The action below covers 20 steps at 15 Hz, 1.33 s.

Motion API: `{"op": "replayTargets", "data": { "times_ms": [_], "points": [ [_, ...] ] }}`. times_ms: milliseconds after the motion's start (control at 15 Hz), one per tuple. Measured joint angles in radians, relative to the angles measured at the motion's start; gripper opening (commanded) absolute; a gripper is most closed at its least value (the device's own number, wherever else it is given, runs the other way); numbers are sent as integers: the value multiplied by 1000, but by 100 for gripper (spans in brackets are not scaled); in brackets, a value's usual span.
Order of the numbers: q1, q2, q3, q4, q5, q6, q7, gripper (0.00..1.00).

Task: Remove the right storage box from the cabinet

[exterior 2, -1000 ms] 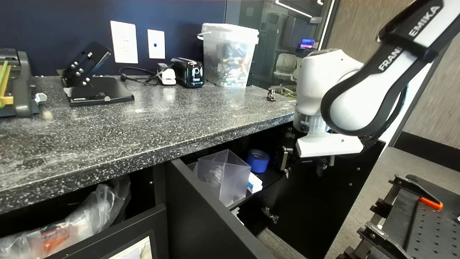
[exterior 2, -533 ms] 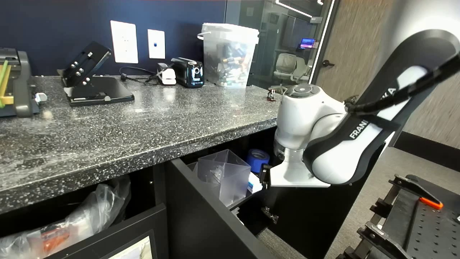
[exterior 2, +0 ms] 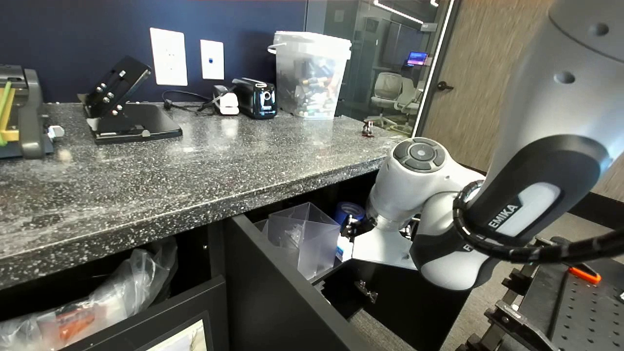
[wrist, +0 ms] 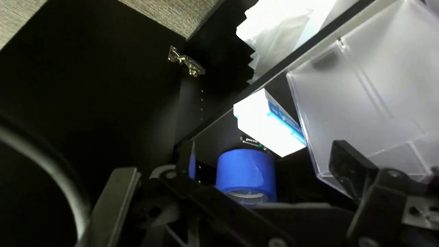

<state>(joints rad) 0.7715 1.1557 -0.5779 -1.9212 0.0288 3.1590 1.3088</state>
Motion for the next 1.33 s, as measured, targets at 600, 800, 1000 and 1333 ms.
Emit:
{"op": "replayTargets", "data": {
  "times_ms": [600, 800, 1000, 1333],
  "points": [
    [-71, 220, -32, 277, 214, 35, -3, 100],
    [-84, 272, -34, 374, 226, 27, -3, 100],
    [-89, 309, -34, 453, 230, 2, -3, 100],
    [-98, 328, -19, 508, 230, -32, -3, 51]
  ]
}}
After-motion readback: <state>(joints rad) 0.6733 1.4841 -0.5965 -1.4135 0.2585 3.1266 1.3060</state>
